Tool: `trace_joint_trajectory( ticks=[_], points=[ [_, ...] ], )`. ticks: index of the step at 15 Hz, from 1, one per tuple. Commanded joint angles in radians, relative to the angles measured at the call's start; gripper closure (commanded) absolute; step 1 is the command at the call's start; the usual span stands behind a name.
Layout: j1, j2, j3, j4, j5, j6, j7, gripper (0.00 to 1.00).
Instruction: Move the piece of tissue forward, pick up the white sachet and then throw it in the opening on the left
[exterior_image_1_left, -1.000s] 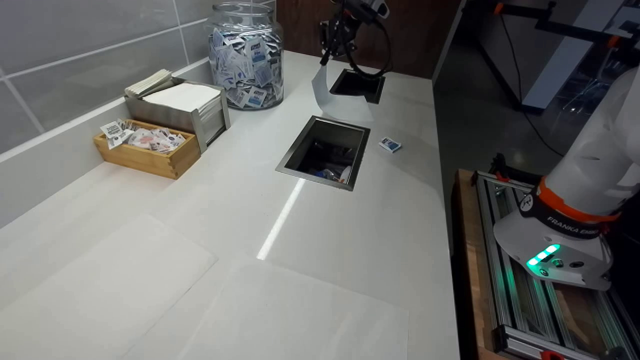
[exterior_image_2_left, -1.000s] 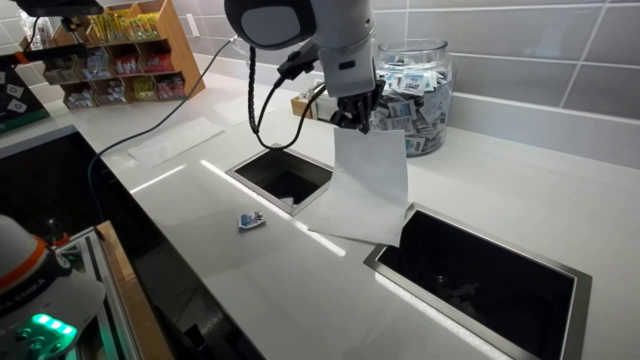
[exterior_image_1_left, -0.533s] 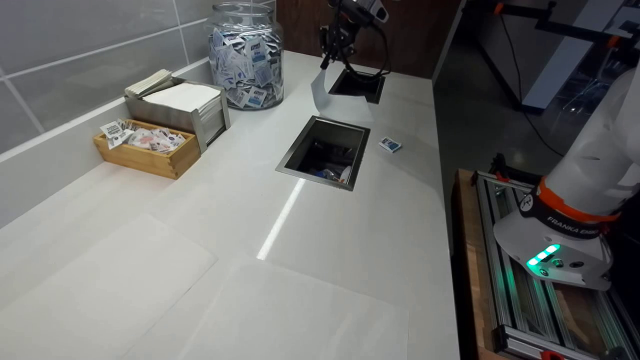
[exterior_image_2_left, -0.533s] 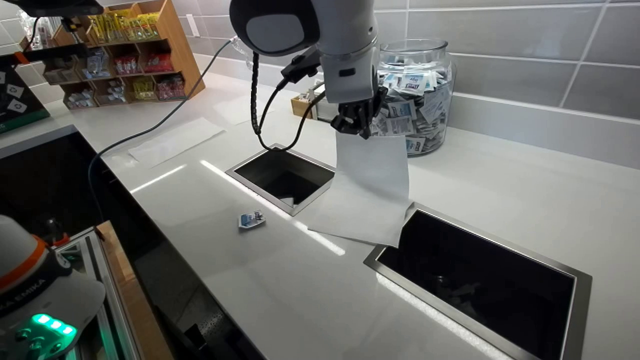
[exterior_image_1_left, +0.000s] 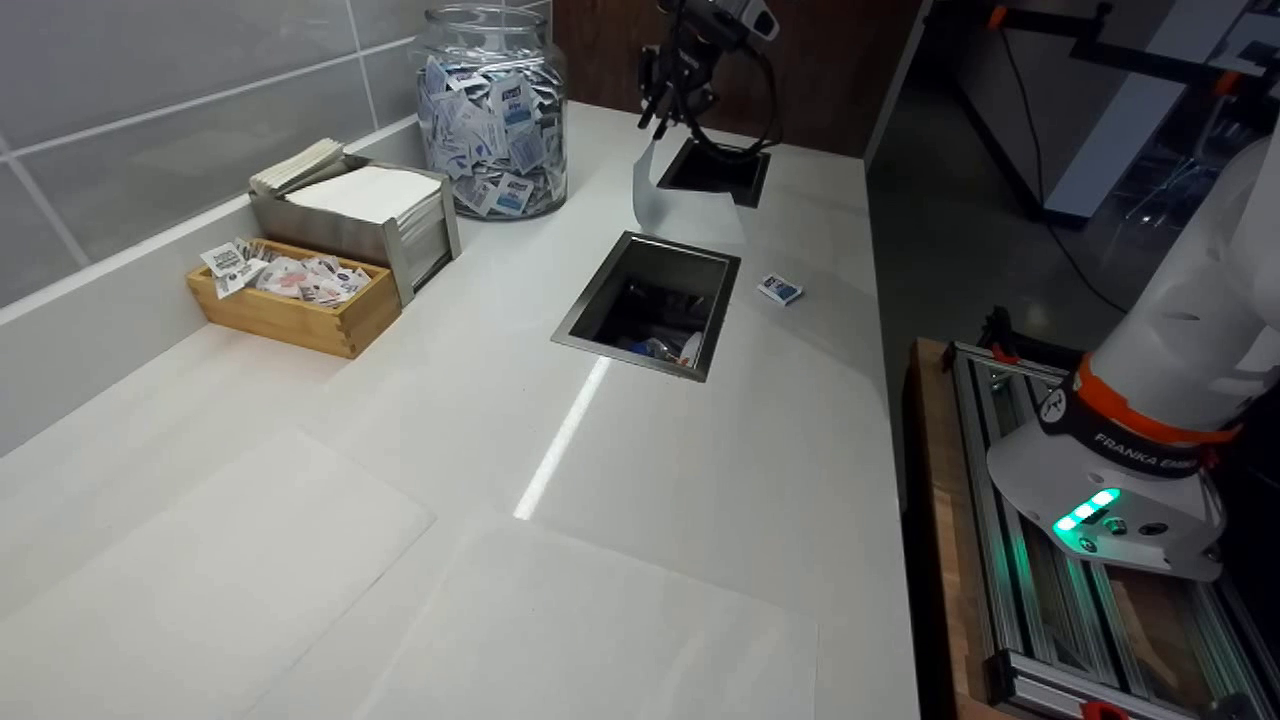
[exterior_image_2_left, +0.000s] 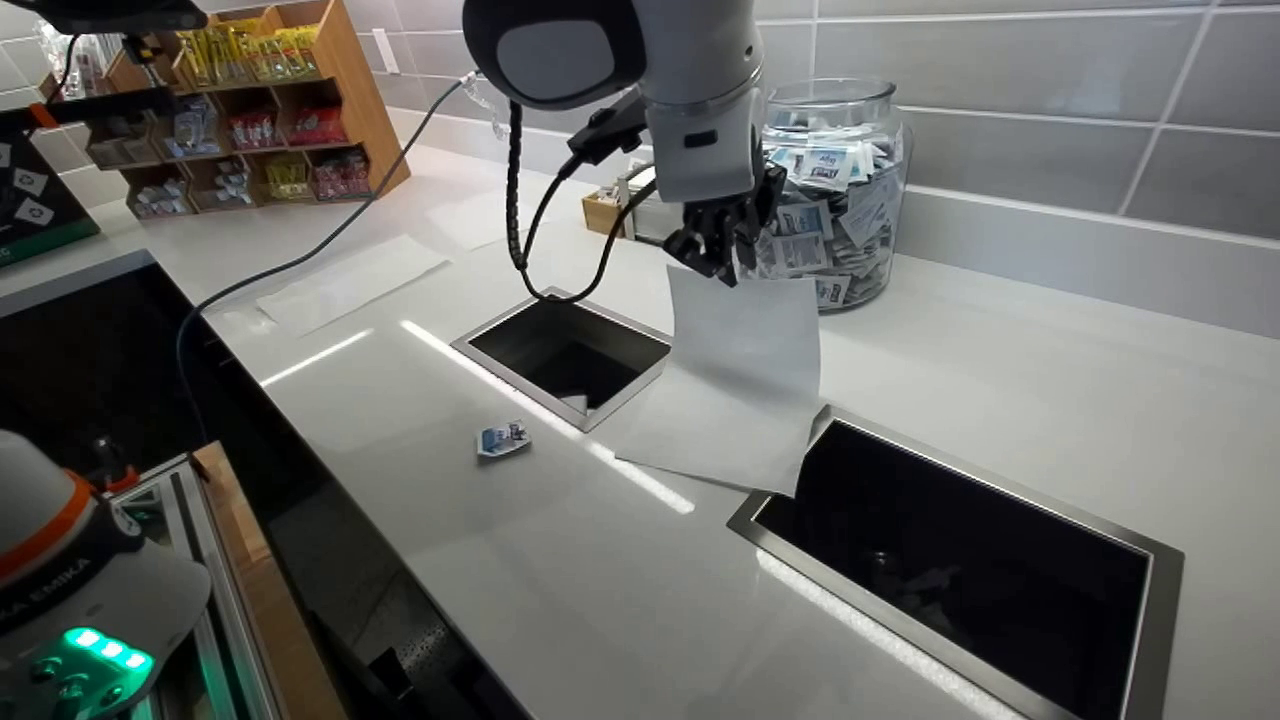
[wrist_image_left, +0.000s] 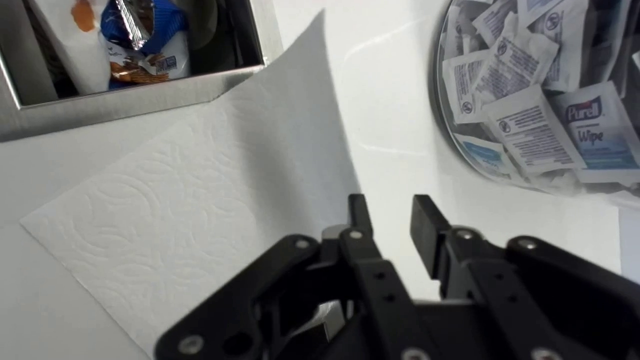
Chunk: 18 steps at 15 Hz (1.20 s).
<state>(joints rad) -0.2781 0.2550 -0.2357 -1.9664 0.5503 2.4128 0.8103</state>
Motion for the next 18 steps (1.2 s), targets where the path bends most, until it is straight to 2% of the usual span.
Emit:
trace_joint_trajectory(
  ticks=[1, 6, 9, 12, 18],
  points=[
    [0.009, -0.002, -0.010, 0.003, -0.026, 0.006, 0.020, 0.38],
    [0.006, -0.014, -0.004, -0.002, -0.016, 0.051, -0.031, 0.02],
    [0.006, -0.020, -0.004, -0.009, -0.022, 0.075, -0.057, 0.00],
    [0.004, -0.048, -0.003, -0.039, -0.065, 0.052, -0.153, 0.00],
    [0.018, -0.191, -0.011, -0.204, -0.202, 0.036, -0.360, 0.00]
  ],
)
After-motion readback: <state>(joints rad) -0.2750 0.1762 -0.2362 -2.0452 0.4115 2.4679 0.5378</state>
